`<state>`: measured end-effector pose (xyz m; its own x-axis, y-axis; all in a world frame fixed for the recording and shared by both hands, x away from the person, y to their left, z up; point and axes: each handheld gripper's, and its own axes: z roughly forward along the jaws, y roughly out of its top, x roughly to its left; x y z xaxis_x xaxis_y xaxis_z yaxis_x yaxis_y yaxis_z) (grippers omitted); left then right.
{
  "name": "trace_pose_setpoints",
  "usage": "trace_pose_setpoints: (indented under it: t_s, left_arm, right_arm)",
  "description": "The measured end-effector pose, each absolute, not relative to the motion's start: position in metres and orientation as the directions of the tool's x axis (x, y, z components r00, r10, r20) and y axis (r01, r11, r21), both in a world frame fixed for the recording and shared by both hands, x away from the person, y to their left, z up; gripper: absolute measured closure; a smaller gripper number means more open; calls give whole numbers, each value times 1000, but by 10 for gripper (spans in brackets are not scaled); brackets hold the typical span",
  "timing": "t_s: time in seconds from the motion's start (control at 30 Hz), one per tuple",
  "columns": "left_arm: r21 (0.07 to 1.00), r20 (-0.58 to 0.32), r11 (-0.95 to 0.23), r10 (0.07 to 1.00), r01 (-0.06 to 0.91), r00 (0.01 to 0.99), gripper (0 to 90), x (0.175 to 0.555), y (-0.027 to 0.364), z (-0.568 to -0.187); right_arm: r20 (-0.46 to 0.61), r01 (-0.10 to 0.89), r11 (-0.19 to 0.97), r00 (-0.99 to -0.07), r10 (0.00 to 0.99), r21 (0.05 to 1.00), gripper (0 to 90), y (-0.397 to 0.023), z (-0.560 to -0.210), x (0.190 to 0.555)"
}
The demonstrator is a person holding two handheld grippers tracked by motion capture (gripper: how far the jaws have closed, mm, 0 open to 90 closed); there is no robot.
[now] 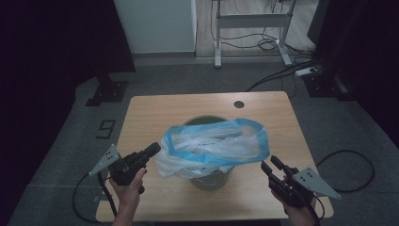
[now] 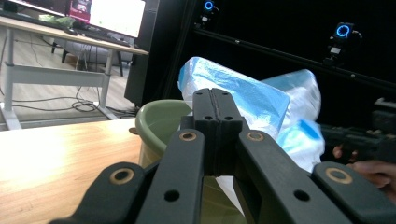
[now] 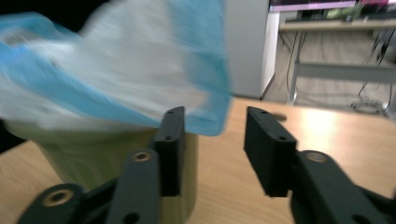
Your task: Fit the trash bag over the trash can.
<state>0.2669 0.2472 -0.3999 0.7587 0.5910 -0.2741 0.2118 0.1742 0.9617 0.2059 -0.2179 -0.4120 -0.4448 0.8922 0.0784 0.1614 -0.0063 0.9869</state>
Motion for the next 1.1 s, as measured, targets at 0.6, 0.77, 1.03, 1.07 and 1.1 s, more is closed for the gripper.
trace_pose_setpoints:
  t_s: [0.6,0.77,1.03,1.07,1.1]
  left_arm:
    - [958,-288,184,561,222,776,900,273,230,-393]
    - [958,-286,175,559,226,778,900,275,223,-391]
    - [956,-293,174,559,235,776,900,279,217,-388]
    - [955,-296,176,558,238,775,900,280,217,-388]
    - [955,-298,177,557,239,775,900,280,216,-388]
  right_arm:
    - [67,163,52,-646,760,985,436,-169,-376,211]
    - [72,169,63,-689,721,984,414,-161,-376,215]
    - [79,175,83,-753,654,981,402,-150,-376,215]
    - [80,176,84,-757,648,981,402,-150,-377,215]
    - [77,175,88,-758,647,981,403,-149,-379,215]
